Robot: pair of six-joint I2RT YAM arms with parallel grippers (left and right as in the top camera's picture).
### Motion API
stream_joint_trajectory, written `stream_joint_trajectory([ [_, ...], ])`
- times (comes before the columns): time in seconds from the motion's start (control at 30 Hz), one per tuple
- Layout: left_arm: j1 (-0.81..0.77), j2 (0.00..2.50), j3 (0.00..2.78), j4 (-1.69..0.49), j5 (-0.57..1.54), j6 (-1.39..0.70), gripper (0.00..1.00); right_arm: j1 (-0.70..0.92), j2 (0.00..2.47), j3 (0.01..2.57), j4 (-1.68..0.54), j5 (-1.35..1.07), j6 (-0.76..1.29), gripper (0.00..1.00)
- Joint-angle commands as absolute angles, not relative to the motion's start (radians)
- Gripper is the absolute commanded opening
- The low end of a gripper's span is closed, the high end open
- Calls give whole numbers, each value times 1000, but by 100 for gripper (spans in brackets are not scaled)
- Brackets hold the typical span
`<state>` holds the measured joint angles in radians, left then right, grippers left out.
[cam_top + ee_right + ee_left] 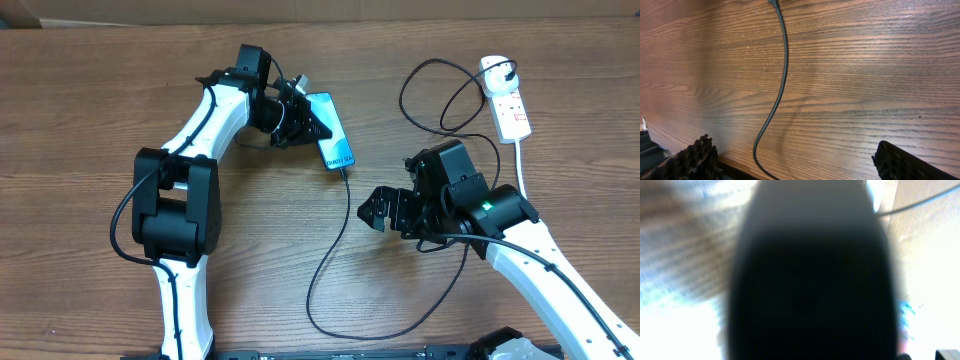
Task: Plug charger to phone and switch on socket
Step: 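Lower the phone flat onto the table with the left gripper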
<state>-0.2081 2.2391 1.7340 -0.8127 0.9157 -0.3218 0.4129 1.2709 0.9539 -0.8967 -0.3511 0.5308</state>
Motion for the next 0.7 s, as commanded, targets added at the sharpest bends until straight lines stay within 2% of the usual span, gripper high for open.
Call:
stream_joint_trajectory([
  [0.0,-213,2269,1736,-788,897,-406,4,410,1271,979,-886,-340,535,100],
  [0.37,-217,2356,1736,-694,963,-476,4,410,1271,979,-884,-340,535,100],
  [0.67,-217,2356,1736,-705,912,-476,4,410,1271,979,-886,-341,535,100],
])
